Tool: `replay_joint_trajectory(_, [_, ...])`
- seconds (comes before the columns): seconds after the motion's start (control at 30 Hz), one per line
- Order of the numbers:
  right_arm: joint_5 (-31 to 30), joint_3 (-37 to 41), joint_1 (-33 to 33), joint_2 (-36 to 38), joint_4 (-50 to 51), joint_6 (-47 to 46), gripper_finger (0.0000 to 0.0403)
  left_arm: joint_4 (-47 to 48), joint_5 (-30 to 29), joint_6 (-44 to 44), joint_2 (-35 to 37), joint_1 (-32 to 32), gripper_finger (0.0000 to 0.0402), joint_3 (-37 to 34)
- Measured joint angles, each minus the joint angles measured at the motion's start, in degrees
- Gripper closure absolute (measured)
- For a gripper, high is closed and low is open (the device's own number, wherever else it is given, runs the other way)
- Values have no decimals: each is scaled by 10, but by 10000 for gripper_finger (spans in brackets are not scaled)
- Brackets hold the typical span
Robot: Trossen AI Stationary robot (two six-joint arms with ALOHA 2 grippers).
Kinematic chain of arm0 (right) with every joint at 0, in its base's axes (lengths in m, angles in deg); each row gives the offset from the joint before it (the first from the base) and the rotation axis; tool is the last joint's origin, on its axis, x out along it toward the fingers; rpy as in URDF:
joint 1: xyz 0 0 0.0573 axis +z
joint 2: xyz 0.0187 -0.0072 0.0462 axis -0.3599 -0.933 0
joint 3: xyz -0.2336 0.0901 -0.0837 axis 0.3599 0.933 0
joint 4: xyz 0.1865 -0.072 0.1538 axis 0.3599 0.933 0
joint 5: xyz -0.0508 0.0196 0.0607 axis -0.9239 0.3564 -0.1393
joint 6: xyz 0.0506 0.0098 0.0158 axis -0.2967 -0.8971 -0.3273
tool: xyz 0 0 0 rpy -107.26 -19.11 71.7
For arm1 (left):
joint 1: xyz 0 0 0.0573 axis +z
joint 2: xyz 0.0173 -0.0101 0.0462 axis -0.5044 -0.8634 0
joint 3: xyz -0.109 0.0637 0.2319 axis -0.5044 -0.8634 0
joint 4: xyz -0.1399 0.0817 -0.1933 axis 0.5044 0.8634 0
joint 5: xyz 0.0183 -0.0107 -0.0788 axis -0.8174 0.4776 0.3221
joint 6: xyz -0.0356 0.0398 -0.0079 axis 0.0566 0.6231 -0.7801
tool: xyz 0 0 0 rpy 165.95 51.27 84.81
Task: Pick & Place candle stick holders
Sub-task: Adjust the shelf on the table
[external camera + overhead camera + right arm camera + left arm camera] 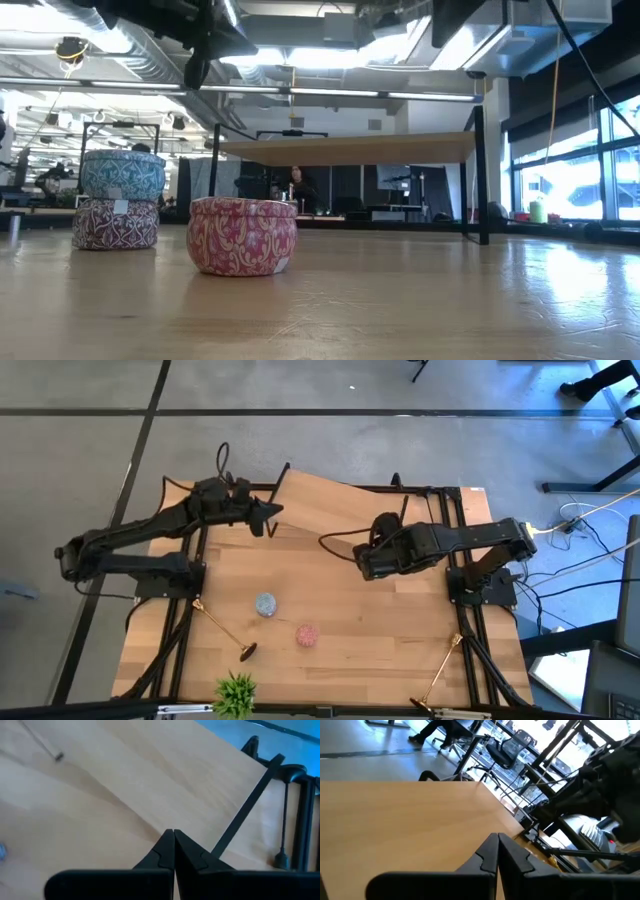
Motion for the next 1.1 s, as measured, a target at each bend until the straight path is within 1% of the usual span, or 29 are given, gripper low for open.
replay_joint_trajectory(0.17, [10, 4, 0, 22, 0, 18, 403, 0, 3, 0, 0, 13, 400, 0])
replay_joint_trajectory(0.27, [10, 25, -4, 46, 0, 15, 403, 2, 4, 9, 0, 14, 400, 0])
replay_joint_trajectory(0.37, [21, 66, -11, 84, 0, 10, 403, 11, 4, 15, 1, 14, 400, 0])
replay_joint_trajectory(0.47, [54, 125, -22, 128, -7, -1, 403, 28, 4, 16, 1, 14, 400, 0])
replay_joint_trajectory(0.6, [83, 225, -30, 195, -84, 13, 403, 42, 4, 27, 1, 14, 400, 0])
replay_joint_trajectory(0.67, [100, 278, -37, 229, -151, 39, 403, 45, 4, 30, 1, 14, 400, 0])
replay_joint_trajectory(0.77, [136, 346, -58, 272, -239, 82, 403, 47, 3, 44, 1, 14, 400, 0])
replay_joint_trajectory(0.83, [152, 379, -76, 293, -265, 86, 403, 47, -3, 54, 1, 14, 400, 0])
replay_joint_trajectory(0.93, [157, 398, -101, 304, -240, 56, 403, 48, -23, 53, 1, 22, 400, 0])
replay_joint_trajectory(1.1, [152, 399, -135, 305, -177, 31, 403, 54, -69, 44, 1, 43, 400, -1])
